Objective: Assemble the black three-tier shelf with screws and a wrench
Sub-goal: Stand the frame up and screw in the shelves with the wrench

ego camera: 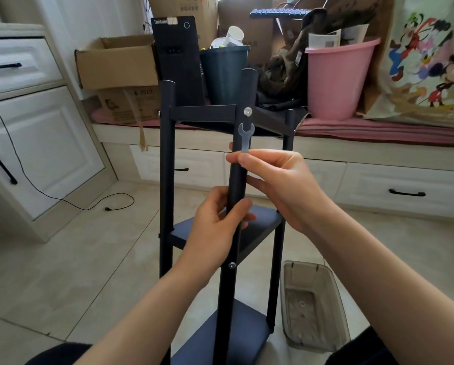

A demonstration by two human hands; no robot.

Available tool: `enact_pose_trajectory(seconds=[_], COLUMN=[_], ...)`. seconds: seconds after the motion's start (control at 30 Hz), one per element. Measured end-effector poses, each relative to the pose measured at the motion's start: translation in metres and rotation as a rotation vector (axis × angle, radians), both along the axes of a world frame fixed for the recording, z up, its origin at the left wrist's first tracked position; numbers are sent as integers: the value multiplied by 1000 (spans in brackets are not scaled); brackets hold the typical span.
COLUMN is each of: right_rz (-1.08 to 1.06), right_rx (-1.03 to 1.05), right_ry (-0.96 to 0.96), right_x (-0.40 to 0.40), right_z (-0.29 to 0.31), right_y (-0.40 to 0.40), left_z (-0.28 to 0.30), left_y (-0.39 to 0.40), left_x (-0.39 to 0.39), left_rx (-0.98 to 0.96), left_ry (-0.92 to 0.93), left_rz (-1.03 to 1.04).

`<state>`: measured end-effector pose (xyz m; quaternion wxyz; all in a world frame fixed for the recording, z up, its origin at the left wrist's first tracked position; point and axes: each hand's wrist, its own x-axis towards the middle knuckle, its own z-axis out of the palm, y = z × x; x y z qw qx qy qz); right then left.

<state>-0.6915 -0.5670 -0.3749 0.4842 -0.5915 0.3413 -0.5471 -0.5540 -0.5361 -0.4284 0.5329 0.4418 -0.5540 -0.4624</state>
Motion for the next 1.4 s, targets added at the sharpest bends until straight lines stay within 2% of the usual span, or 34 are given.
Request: enact_pose_trajectory(seconds=[0.43,0.97,1.4], right_rz=[-66,-94,-34], right_rx=[76,187,126], right_ry=[49,152,29], right_x=[-18,-14,-3], right_z=[4,-4,-2], right_y=[-4,-13,-21], left_z=[-1,1,-1], left_y=[0,5,1], left_x=[6,14,27], left_rx=[-72,-36,-23], left_ry=[-68,-42,31], left_rz=[-7,-127,-204])
